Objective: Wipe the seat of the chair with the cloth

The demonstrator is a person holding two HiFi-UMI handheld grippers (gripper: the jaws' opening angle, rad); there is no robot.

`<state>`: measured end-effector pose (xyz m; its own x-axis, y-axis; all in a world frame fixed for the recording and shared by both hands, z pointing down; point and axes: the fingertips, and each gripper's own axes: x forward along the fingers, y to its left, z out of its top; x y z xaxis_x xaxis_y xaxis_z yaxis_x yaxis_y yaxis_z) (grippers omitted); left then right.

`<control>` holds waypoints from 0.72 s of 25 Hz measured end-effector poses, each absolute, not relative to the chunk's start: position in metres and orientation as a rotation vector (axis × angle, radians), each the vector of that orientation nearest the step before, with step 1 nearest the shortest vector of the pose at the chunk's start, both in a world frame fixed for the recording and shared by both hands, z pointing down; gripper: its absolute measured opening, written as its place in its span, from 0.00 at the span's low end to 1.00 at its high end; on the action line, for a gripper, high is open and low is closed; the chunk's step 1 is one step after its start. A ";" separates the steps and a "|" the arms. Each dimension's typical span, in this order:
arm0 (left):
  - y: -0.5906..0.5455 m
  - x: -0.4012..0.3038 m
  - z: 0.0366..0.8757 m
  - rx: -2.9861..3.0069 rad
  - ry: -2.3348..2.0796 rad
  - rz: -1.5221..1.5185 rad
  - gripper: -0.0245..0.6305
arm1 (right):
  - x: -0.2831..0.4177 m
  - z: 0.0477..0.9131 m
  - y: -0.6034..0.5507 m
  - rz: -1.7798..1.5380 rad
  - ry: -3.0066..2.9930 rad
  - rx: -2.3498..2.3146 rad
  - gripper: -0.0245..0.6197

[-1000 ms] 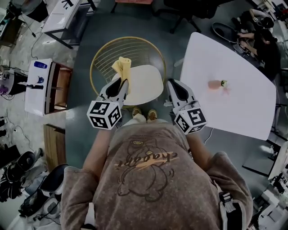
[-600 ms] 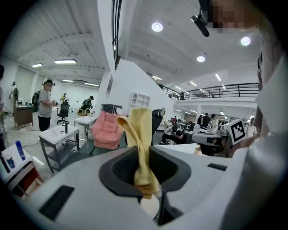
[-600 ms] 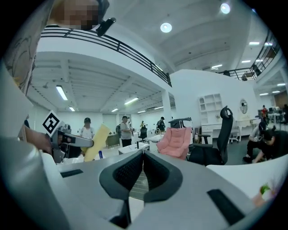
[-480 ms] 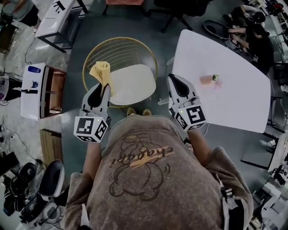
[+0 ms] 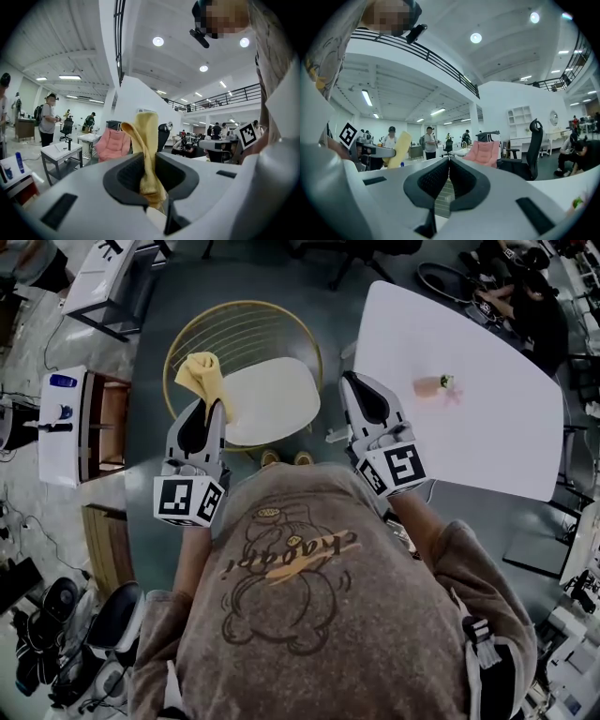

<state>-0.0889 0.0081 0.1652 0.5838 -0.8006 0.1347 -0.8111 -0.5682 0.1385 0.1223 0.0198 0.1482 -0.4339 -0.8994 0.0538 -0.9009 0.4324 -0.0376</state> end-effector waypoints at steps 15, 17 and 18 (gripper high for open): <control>0.013 -0.104 0.189 2.574 -1.491 0.088 0.15 | 0.112 0.175 0.025 0.171 -2.713 1.590 0.08; 0.015 -0.103 0.194 2.559 -1.485 0.095 0.15 | 0.114 0.173 0.026 0.173 -2.719 1.600 0.08; 0.016 -0.103 0.195 2.557 -1.480 0.100 0.15 | 0.113 0.172 0.027 0.169 -2.724 1.595 0.08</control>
